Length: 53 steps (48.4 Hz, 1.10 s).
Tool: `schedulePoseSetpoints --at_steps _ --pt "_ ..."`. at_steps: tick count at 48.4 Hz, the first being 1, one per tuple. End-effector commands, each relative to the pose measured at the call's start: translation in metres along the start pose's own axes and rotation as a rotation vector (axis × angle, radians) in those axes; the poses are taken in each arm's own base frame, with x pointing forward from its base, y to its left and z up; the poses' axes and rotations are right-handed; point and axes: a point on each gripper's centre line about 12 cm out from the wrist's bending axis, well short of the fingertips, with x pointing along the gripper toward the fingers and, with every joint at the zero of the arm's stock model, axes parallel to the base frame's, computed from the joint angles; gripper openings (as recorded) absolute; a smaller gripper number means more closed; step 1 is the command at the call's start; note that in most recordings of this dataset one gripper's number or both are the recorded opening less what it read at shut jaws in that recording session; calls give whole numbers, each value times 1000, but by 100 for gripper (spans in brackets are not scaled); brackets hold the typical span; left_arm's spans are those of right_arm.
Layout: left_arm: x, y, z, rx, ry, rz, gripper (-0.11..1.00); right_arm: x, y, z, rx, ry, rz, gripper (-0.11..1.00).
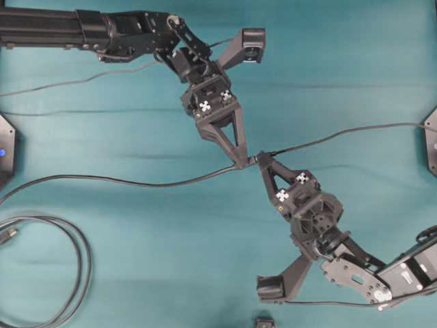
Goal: Insert the USB using both arms.
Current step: 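Push the right gripper's plug into the left gripper's socket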
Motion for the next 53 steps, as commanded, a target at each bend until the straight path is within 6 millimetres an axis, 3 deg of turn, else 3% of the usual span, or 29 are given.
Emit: schedulePoseSetpoints --at_steps 1,53 --pt "-14 -13 14 23 -57 -7 23 -4 -12 5 39 -31 -9 20" --pt "-1 -15 7 27 -24 -1 23 -2 -10 5 90 -19 -9 20"
